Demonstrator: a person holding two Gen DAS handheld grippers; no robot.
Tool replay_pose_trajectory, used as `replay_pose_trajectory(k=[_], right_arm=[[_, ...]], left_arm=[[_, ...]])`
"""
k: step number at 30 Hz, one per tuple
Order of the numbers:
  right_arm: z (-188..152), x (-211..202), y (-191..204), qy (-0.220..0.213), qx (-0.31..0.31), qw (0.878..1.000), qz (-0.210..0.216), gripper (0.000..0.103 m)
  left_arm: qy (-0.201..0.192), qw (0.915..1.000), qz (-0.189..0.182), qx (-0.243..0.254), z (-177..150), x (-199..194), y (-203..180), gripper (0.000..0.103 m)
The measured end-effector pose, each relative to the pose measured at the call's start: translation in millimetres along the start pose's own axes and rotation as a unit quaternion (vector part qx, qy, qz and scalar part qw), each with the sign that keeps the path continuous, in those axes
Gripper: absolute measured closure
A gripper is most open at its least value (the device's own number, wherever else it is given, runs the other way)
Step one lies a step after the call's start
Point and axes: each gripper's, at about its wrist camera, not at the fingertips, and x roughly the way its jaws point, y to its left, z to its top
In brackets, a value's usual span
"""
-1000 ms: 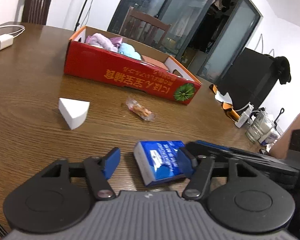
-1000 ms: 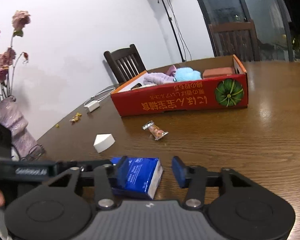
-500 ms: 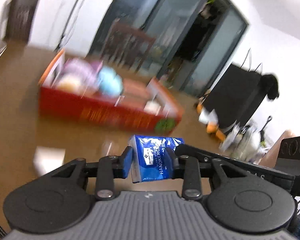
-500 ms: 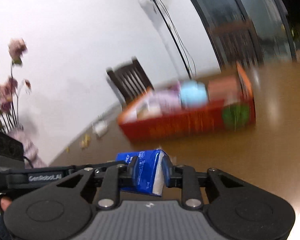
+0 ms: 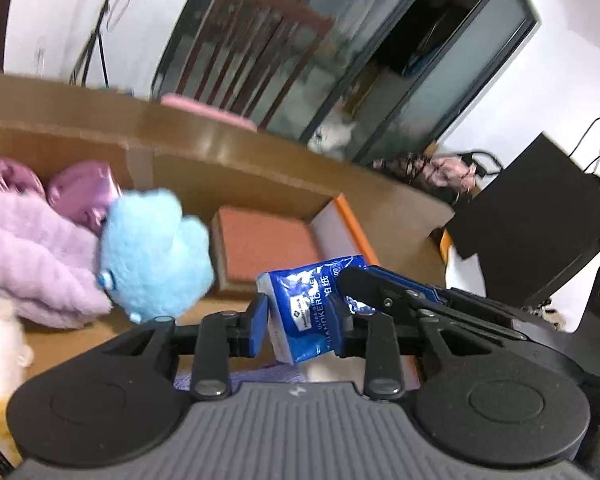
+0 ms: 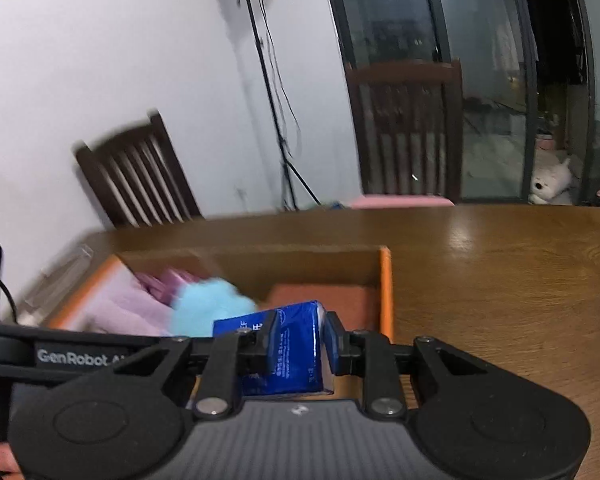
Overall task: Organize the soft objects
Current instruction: 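Lift the tissue pack and carry it toward the box, then lower the tissue pack into the box and open both tools, then withdraw both open tools from the box toward the table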
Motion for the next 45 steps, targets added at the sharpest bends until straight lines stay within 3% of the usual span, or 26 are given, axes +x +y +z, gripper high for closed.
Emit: replay_pose_trajectory(k=[3, 6, 9, 12, 15, 17, 22, 26, 29, 31, 34, 36, 38, 39, 42, 45], right_arm=[[-5, 15, 7, 0.032, -0.039, 0.998, -0.028, 0.081], [-10, 17, 19, 0.021, -0.086, 0.994, -0.061, 0.081], [-6, 17, 21, 0.006, -0.086, 0.995, -0.047, 0.081], [1, 20, 22, 0.010, -0.097, 0.994, -0.043, 0.084], [7, 49, 20, 0.067, -0.100, 0.993, -0.014, 0.094], [3, 63, 29, 0.093, -0.140, 0.984, -0.051, 0.099], [10, 56, 38, 0.111, -0.124, 0.985, -0.051, 0.094], [21, 4, 46, 0.072, -0.124, 0.988, -0.051, 0.089], [29, -48, 55, 0.039, -0.130, 0.990, -0.046, 0.086], [29, -84, 62, 0.013, -0.141, 0.989, -0.044, 0.081], [16, -129, 73, -0.030, -0.155, 0.987, -0.034, 0.067], [-2, -161, 81, -0.089, -0.164, 0.982, -0.027, 0.036], [-30, -194, 86, -0.168, -0.163, 0.972, -0.024, 0.014], [-44, -207, 88, -0.196, -0.160, 0.967, -0.021, 0.013], [-77, -230, 94, -0.225, -0.161, 0.961, 0.001, 0.013], [-89, -241, 102, -0.229, -0.168, 0.959, 0.002, 0.013]], left_arm=[[0.021, 0.9997, 0.014, 0.000, -8, 8, 8, 0.072], [0.018, 0.9996, 0.019, 0.013, -10, 11, 8, 0.071], [0.006, 0.9994, 0.023, 0.026, -5, 3, 6, 0.071], [-0.005, 0.9985, 0.051, 0.022, 1, -6, 4, 0.071], [-0.030, 0.9965, 0.073, 0.025, 2, -24, 3, 0.070], [-0.040, 0.9939, 0.092, 0.045, 0, -36, -1, 0.069], [-0.061, 0.9877, 0.121, 0.078, -7, -81, -10, 0.066], [-0.080, 0.9814, 0.132, 0.113, -13, -133, -23, 0.058], [-0.084, 0.9767, 0.122, 0.155, -28, -176, -36, 0.044], [-0.107, 0.9719, 0.121, 0.171, -44, -204, -43, 0.040], [-0.156, 0.9614, 0.139, 0.179, -74, -240, -50, 0.023], [-0.212, 0.9417, 0.178, 0.191, -104, -261, -56, 0.002], [-0.278, 0.9148, 0.212, 0.203, -139, -277, -61, 0.000], [-0.291, 0.9080, 0.217, 0.208, -154, -282, -62, 0.000], [-0.276, 0.9170, 0.200, 0.208, -180, -290, -62, 0.000], [-0.282, 0.9099, 0.215, 0.215, -194, -296, -68, 0.000]])
